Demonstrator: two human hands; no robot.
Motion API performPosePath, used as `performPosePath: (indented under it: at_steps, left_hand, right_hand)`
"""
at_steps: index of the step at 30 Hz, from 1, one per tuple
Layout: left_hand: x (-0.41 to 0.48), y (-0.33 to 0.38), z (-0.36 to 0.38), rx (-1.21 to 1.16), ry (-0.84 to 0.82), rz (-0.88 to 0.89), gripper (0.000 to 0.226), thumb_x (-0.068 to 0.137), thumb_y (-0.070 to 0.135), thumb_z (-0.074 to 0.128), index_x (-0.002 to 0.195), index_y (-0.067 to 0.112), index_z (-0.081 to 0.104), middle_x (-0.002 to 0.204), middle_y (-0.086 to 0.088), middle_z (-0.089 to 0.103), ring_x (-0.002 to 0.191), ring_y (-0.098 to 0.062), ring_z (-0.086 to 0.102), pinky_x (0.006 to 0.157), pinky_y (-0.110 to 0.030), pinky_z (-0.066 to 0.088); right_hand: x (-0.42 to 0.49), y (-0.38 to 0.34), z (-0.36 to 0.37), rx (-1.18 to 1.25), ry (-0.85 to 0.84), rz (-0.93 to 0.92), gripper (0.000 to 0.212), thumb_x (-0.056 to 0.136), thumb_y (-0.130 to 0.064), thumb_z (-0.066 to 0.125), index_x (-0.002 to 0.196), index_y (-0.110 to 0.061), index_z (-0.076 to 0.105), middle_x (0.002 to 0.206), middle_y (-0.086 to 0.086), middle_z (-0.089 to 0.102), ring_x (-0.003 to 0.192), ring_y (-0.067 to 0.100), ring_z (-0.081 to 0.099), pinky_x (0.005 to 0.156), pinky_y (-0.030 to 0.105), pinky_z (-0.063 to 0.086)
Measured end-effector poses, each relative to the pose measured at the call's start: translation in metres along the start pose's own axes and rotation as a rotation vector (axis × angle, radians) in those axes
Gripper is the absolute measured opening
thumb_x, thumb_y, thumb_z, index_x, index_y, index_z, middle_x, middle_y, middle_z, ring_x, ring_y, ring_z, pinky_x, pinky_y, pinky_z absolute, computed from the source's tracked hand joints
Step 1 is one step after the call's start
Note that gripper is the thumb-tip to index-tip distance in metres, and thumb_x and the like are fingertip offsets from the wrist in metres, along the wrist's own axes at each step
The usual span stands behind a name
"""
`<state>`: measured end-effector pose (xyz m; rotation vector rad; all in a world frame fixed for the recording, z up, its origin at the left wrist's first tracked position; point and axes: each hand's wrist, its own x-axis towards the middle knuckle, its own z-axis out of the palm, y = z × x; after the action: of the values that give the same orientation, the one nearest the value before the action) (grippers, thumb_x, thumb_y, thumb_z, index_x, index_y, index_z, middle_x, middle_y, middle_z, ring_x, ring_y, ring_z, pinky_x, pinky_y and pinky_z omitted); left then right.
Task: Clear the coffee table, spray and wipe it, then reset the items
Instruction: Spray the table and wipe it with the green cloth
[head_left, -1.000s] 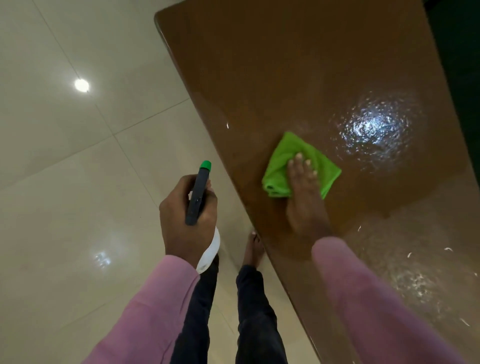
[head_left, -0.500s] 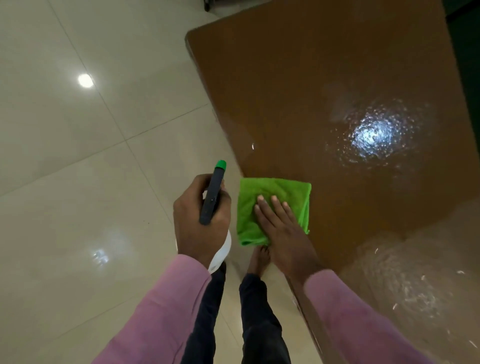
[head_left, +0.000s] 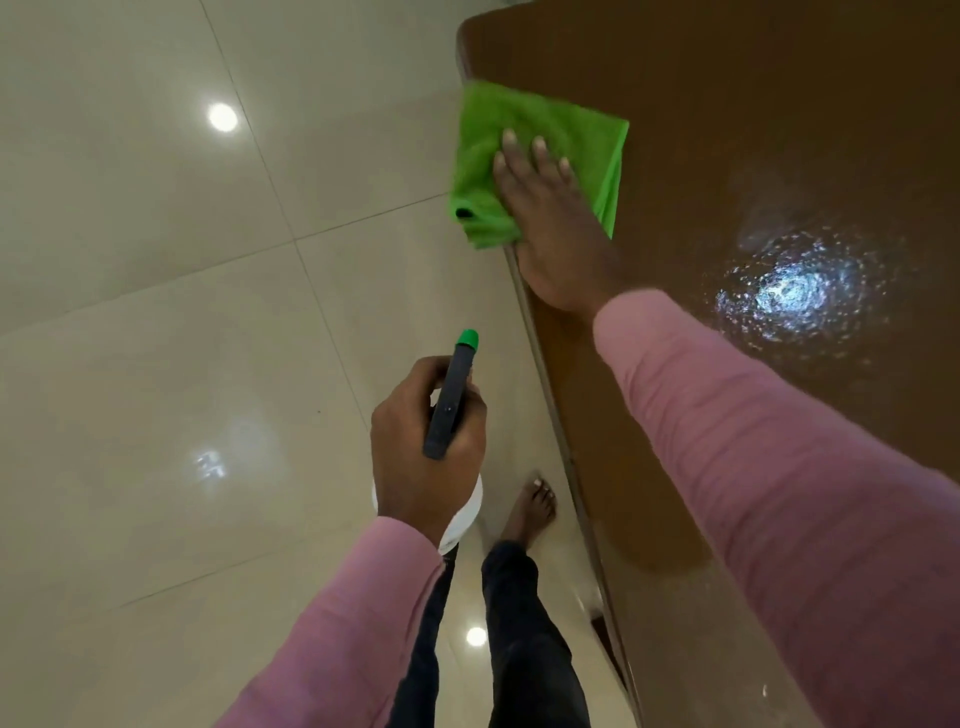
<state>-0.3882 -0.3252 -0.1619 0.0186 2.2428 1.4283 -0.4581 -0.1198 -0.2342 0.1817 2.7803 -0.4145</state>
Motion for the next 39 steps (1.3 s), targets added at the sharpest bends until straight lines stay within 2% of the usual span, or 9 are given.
performPosePath:
  at_steps: [4,8,13,18,21,28,32,37,39]
  left_hand:
    - [-0.002,0.007,-0.006,-0.014,0.009,-0.018,0.007,0.085,0.017,0.055,0.083,0.016,0.062,0.060,-0.002,0.056,0.054,-0.023,0.050,0.050,-0.029,0.038]
    - [0.005,0.012,-0.006,-0.037,-0.004,0.013,0.006,0.087,0.019,0.056,0.083,0.018,0.060,0.055,0.010,0.052,0.046,-0.013,0.047,0.046,-0.021,0.035]
    - [0.009,0.006,0.004,-0.031,-0.010,0.017,0.007,0.084,0.022,0.056,0.085,0.018,0.062,0.057,0.008,0.052,0.048,-0.015,0.046,0.047,-0.023,0.034]
    - [-0.002,-0.006,0.004,-0.067,-0.054,0.045,0.024,0.083,0.036,0.053,0.091,0.016,0.065,0.066,0.013,0.058,0.053,-0.014,0.054,0.051,-0.018,0.039]
    - [-0.014,-0.018,-0.003,-0.074,-0.036,-0.018,0.023,0.081,0.035,0.056,0.092,0.019,0.066,0.066,0.009,0.060,0.054,-0.017,0.056,0.049,-0.022,0.041]
    - [-0.021,-0.015,-0.022,-0.051,-0.039,-0.057,0.010,0.085,0.014,0.057,0.085,0.022,0.064,0.064,-0.006,0.059,0.058,-0.030,0.055,0.052,-0.048,0.045]
    - [-0.012,0.003,-0.021,-0.021,-0.061,0.010,0.008,0.086,0.017,0.056,0.083,0.022,0.062,0.060,-0.008,0.055,0.050,-0.031,0.050,0.045,-0.047,0.042]
    - [-0.007,0.012,-0.007,0.001,-0.114,0.108,0.007,0.087,0.016,0.057,0.087,0.020,0.063,0.065,-0.003,0.057,0.051,-0.031,0.051,0.045,-0.048,0.045]
    - [-0.010,0.009,-0.002,0.008,-0.140,0.128,0.006,0.088,0.017,0.058,0.088,0.018,0.064,0.068,-0.001,0.059,0.054,-0.032,0.052,0.047,-0.049,0.046]
  right_hand:
    - [-0.139,-0.010,0.033,-0.002,-0.080,-0.113,0.082,0.074,0.004,0.045,0.150,-0.008,0.016,0.158,0.008,0.009,0.145,0.033,0.000,0.119,0.041,-0.004]
    - [-0.226,-0.018,0.053,-0.006,-0.259,-0.082,0.080,0.076,-0.011,0.031,0.152,-0.018,0.007,0.157,0.005,0.020,0.147,0.024,-0.003,0.117,0.037,0.003]
    - [-0.116,-0.015,0.025,0.059,-0.088,-0.021,0.075,0.083,-0.001,0.042,0.151,-0.012,0.012,0.158,0.005,0.005,0.145,0.025,-0.004,0.119,0.036,-0.008]
    - [0.088,-0.007,-0.030,-0.011,0.037,0.041,0.068,0.091,-0.005,0.041,0.152,-0.008,0.011,0.160,0.010,0.001,0.146,0.035,0.000,0.118,0.044,0.002]
    - [0.121,-0.008,-0.038,-0.013,0.036,0.053,0.065,0.094,-0.008,0.040,0.152,-0.007,0.010,0.161,0.010,0.002,0.147,0.034,0.000,0.118,0.044,0.002]
    - [-0.109,-0.018,0.039,0.017,0.005,0.019,0.075,0.077,-0.008,0.044,0.149,-0.007,0.023,0.158,0.011,0.014,0.146,0.032,0.007,0.119,0.042,0.002]
    - [-0.260,-0.041,0.078,0.018,-0.189,0.076,0.087,0.072,-0.015,0.035,0.153,-0.017,0.003,0.161,0.000,-0.002,0.148,0.024,-0.005,0.118,0.040,0.003]
    - [-0.225,-0.033,0.066,0.058,-0.174,0.126,0.081,0.075,-0.009,0.040,0.151,-0.013,0.014,0.158,0.004,0.013,0.145,0.027,0.010,0.117,0.040,0.005]
    - [-0.167,-0.023,0.049,0.105,-0.068,0.191,0.076,0.084,-0.005,0.046,0.152,-0.012,0.012,0.160,0.006,0.007,0.146,0.026,0.001,0.119,0.038,-0.004]
